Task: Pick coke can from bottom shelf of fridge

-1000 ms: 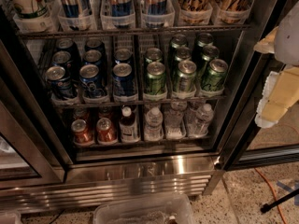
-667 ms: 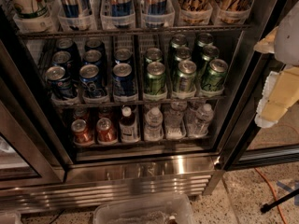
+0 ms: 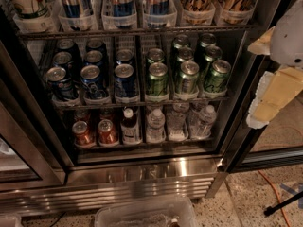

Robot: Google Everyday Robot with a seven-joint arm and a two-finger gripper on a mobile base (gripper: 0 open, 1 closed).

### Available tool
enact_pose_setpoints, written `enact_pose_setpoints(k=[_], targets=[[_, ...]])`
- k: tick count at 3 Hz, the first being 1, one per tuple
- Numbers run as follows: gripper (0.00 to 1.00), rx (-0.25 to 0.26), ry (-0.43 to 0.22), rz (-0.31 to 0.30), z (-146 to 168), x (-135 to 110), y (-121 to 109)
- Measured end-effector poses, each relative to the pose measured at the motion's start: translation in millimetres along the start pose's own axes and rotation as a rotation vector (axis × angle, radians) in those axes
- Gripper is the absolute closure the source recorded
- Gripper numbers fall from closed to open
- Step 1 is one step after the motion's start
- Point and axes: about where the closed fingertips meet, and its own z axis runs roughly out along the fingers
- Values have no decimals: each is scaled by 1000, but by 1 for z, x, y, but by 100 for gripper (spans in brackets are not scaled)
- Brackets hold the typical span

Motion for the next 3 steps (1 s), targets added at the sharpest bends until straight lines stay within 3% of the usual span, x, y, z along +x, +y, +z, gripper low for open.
enact_pose_setpoints(k=[1,3], targets=[[0,-37,-127,38,11,-27,8],[0,-116,-451,149,38,-93,32]])
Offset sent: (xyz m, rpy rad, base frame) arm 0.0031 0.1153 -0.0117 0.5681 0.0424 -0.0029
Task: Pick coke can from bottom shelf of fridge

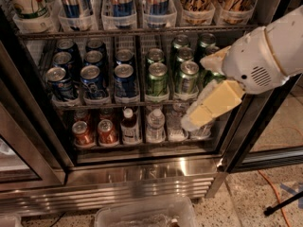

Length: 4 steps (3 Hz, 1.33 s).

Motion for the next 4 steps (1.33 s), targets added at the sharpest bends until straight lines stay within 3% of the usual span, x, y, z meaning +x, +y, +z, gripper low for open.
enact_pose_setpoints(k=[3,4], targets=[[0,29,-480,100,97,-34,38],[0,-8,-600,124,120,-60,50]])
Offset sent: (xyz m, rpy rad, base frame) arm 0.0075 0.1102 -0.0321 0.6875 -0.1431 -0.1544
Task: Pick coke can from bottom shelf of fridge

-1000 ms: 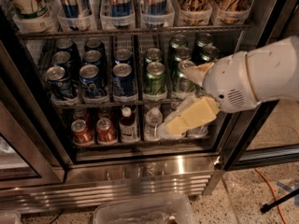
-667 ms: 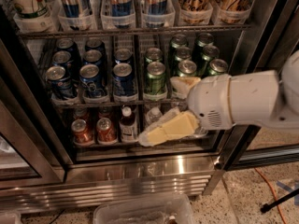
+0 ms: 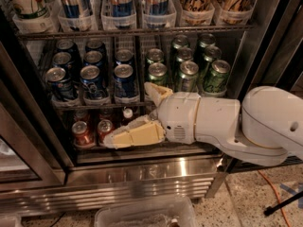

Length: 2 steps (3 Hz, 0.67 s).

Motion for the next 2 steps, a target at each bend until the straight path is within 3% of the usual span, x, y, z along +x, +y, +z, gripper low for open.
enact_pose_setpoints(k=[1,2], targets=[[0,0,0,0,0,0,0],[0,37,9,-38,3,7,-5]])
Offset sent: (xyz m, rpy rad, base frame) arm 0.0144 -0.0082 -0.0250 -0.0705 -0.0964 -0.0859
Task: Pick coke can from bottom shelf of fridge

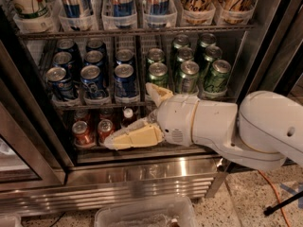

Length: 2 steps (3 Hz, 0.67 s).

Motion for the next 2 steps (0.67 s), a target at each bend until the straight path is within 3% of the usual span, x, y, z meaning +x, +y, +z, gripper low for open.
enact_pose_setpoints(k=[1,2], targets=[[0,101,-11,-50,3,20,-14],[0,206,-66,-86,11,36,-33]])
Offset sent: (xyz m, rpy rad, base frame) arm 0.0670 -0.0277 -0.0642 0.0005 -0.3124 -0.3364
